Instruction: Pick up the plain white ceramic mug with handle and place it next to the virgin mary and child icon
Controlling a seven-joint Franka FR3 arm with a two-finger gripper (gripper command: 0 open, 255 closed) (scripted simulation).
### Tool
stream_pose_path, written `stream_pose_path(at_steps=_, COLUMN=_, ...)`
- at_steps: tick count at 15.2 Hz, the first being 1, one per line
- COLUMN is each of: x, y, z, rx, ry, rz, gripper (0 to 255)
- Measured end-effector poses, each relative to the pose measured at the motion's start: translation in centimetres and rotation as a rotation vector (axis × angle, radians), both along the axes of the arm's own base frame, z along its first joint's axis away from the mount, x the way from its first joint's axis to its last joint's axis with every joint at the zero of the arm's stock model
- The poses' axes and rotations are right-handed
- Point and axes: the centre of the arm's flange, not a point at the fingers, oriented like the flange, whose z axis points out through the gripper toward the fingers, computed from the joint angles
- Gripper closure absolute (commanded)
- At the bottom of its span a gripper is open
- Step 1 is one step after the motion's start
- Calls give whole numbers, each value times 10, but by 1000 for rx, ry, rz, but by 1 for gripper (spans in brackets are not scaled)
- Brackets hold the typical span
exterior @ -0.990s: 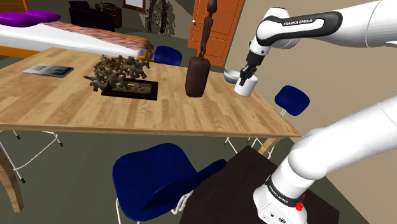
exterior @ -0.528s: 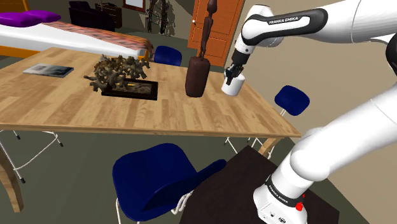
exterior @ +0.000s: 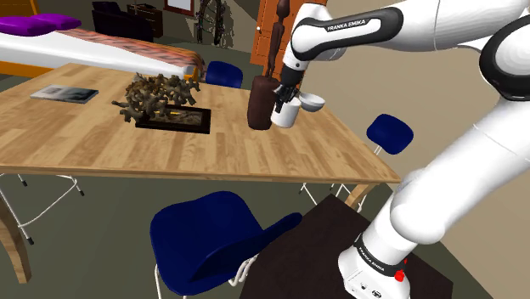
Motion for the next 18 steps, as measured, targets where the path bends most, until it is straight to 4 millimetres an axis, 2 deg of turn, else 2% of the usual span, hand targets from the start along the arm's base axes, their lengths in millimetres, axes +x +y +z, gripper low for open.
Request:
stream_pose_path(at_steps=9, x=70, y=95, z=-13, rx=0, ry=0, rz=0, gripper=255)
stream_pose_path(at_steps=14, x=109, y=143, z=-26, rx=0, ry=0, rz=0, gripper=255)
stream_pose_path(at_steps=18, x=140, y=191, z=-31, rx=0, ry=0, rz=0, gripper=255)
